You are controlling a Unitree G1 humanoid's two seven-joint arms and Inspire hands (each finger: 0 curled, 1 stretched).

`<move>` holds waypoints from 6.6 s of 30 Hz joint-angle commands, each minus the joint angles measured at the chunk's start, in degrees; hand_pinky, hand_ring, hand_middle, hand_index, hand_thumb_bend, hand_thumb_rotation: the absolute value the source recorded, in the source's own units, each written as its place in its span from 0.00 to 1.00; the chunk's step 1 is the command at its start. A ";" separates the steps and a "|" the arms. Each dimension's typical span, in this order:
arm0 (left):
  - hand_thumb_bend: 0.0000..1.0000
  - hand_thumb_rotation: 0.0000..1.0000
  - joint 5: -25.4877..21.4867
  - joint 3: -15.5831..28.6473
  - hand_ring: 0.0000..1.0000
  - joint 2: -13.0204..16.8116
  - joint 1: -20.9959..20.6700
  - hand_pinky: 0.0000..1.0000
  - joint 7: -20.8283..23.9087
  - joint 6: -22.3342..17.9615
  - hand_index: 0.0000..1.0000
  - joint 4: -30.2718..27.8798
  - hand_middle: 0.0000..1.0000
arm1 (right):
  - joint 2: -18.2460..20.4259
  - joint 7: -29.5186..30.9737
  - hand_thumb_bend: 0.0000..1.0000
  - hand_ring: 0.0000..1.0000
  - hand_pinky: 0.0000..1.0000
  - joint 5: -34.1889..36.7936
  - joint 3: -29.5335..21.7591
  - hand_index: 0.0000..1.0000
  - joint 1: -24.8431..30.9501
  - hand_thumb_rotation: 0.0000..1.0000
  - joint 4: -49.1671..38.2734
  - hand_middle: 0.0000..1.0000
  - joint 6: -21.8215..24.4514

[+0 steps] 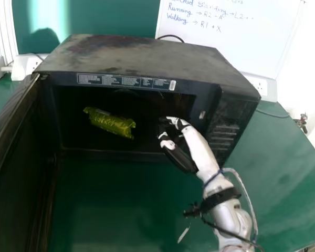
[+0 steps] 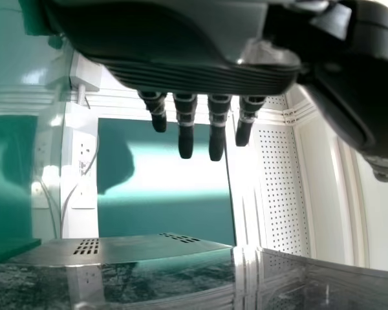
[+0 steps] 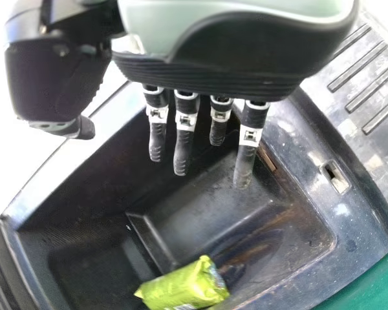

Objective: Put biscuit inside oven

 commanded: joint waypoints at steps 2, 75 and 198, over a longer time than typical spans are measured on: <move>1.00 1.00 -0.85 0.78 0.91 0.69 0.25 1.00 -0.16 -0.07 1.00 0.40 0.94 | 0.00 -0.95 0.59 0.78 0.68 1.61 -1.57 0.86 2.25 0.86 -1.31 0.81 -1.97; 0.95 1.00 0.27 0.81 0.95 -1.34 -4.09 0.91 -4.47 -19.21 0.99 10.00 0.94 | -19.79 16.44 0.70 0.81 0.80 61.12 -45.80 0.83 10.93 1.00 17.66 0.81 8.16; 1.00 1.00 43.11 -29.06 0.91 10.89 -11.08 0.84 0.86 -13.80 1.00 -4.98 0.97 | -17.42 13.23 0.75 0.85 0.89 58.99 -43.78 0.85 11.54 1.00 17.08 0.83 7.47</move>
